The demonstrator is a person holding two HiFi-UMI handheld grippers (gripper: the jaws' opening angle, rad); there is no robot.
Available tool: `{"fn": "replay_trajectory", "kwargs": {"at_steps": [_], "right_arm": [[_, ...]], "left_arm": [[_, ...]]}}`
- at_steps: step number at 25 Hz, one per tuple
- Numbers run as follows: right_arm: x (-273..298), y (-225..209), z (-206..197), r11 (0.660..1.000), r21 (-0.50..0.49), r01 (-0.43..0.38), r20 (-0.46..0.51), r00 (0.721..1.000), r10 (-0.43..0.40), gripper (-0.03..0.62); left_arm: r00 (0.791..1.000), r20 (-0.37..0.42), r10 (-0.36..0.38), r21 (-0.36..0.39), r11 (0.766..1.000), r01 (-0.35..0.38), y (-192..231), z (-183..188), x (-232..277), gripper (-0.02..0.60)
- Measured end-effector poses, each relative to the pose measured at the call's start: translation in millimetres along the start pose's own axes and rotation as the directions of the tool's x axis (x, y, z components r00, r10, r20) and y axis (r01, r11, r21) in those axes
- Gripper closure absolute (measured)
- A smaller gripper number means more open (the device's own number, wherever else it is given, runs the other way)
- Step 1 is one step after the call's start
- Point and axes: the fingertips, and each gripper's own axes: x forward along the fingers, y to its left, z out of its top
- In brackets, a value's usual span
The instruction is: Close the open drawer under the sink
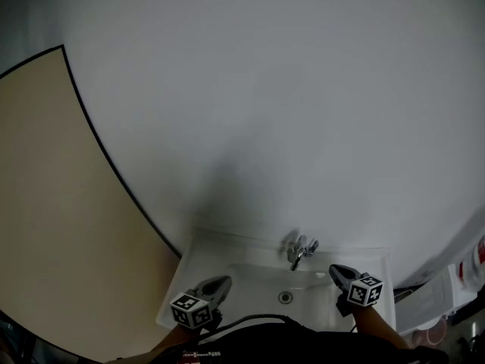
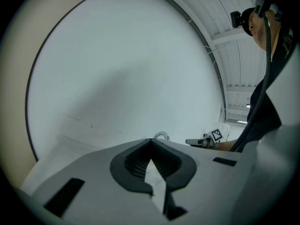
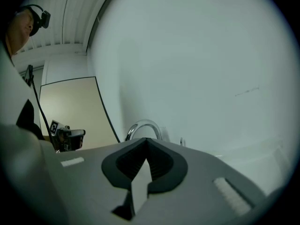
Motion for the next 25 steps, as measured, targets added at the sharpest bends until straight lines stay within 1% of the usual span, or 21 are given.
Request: {"fn": "replay_trajectory", "kwargs": {"at_steps": [2,4,6,12,17,21,25], "right_arm": [[4.3,-7.7,1.6,0.999,0.038,0.009,0.023,1.000,-0.009,0.594],[5.5,-12.1,-0.9,0.998,0.053,0.024,0.033,0.999,-0.026,0.594],[4.8,-8.5,-3.0,0.999,0.043,0.032,0.034,0.999,-0.034,0.594],[-0.2,6.0,-9.1,0.999,0.008,0.051,0.018,0.999,-0.051,0.594],[-1.9,2.5,-15.8,0.997,-0.001,0.076,-0.004,0.997,-0.076,0.594],[0.2,-0.1,-18.4,0.997,-0.014,0.079,-0.013,0.997,-0.079,0.594],[-2.3,2.0,-16.1,0.997,-0.022,0.074,-0.010,0.997,-0.074,0.594]], "left_arm": [[1.000,-0.007,-0.003,0.014,1.000,0.004,4.1,1.5,5.8,0.581],[1.000,-0.015,-0.006,0.013,1.000,0.006,9.2,-0.7,9.6,0.581],[1.000,-0.024,-0.015,-0.001,1.000,0.015,9.8,-1.4,9.6,0.581],[0.999,-0.039,-0.035,0.001,0.999,0.035,9.1,-5.7,5.3,0.581],[0.997,-0.052,-0.053,-0.004,0.999,0.053,13.7,-11.1,11.2,0.581],[0.996,-0.057,-0.071,-0.007,0.998,0.070,11.9,-12.2,19.1,0.581],[0.996,-0.062,-0.068,-0.007,0.998,0.067,9.7,-9.6,18.0,0.581]]}}
